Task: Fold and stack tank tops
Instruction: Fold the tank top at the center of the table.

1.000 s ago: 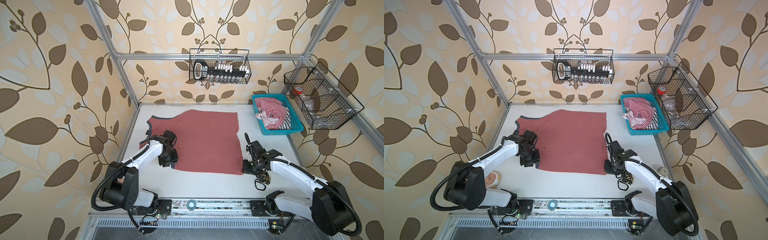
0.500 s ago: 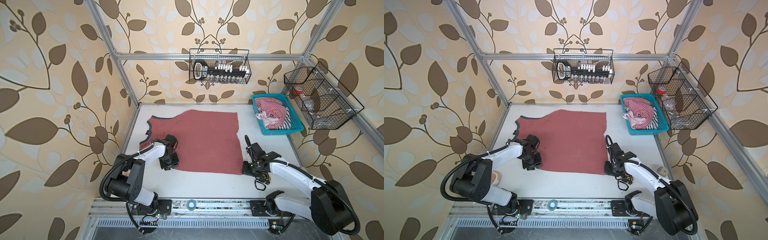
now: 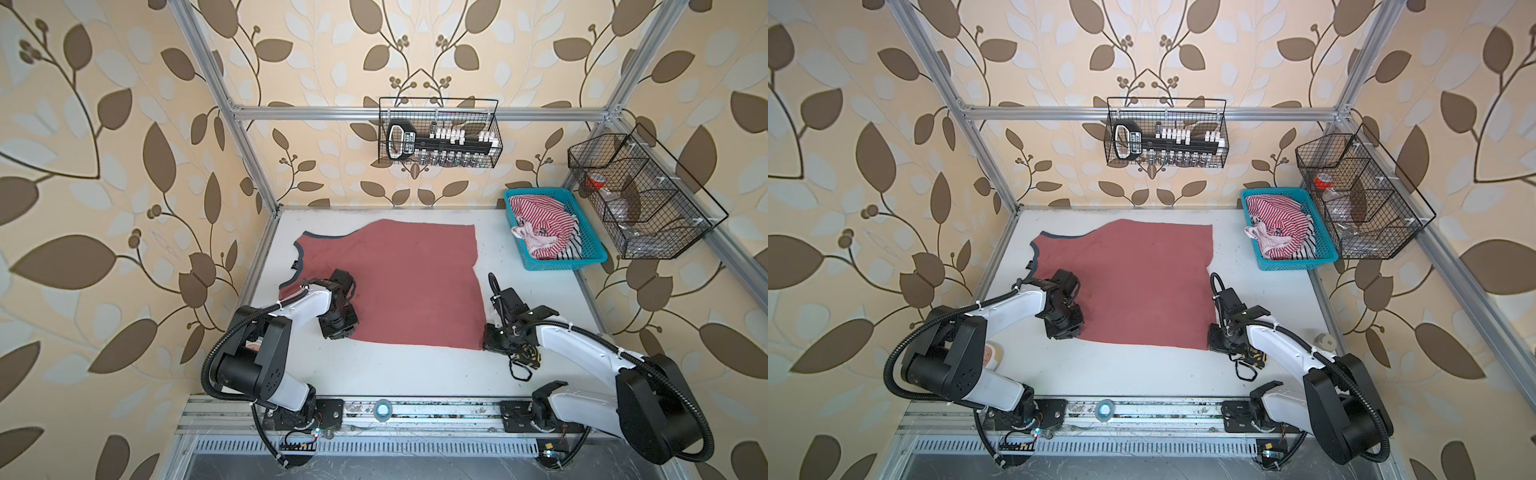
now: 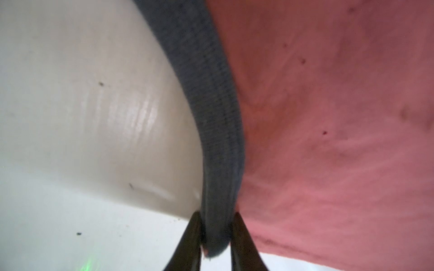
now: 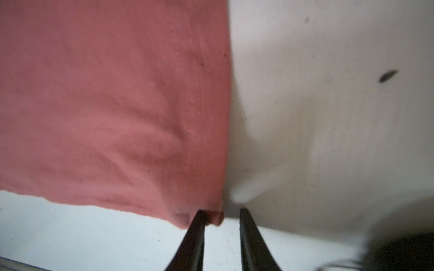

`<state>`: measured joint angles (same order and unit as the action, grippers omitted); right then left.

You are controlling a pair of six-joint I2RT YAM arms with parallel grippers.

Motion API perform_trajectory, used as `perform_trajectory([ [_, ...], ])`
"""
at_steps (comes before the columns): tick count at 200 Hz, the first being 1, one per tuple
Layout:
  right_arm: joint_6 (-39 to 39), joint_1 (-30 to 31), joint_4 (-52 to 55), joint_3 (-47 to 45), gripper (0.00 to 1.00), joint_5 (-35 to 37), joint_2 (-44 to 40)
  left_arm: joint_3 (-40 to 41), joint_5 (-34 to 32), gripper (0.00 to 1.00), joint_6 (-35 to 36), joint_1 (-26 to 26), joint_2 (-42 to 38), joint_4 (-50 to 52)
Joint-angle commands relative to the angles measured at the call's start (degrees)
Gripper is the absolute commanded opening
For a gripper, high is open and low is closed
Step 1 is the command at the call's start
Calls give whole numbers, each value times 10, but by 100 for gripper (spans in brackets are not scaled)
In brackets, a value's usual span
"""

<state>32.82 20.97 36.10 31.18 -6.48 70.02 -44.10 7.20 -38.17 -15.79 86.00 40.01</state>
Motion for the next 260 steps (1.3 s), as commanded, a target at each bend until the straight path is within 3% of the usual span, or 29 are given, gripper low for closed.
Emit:
perform_trajectory([
  [1, 8, 6, 5, -5, 28, 2, 11, 23, -2, 17, -5, -3, 11, -15],
  [41, 11, 12, -1, 1, 24, 4, 27, 24, 8, 10, -3, -3, 12, -19],
  [78, 15, 21, 2, 5, 0, 0, 34, 26, 15, 0, -2, -3, 6, -21],
  [109, 21, 28, 36, 10, 0, 13, -2, 26, 28, 0, -1, -3, -21, -8],
  [172, 71, 43, 159, 48, 0, 51, -208, 22, 26, 0, -5, -4, -161, 68],
  [260, 72, 48, 217, 85, 0, 49, -253, -3, 21, 0, -6, -31, -246, 151],
])
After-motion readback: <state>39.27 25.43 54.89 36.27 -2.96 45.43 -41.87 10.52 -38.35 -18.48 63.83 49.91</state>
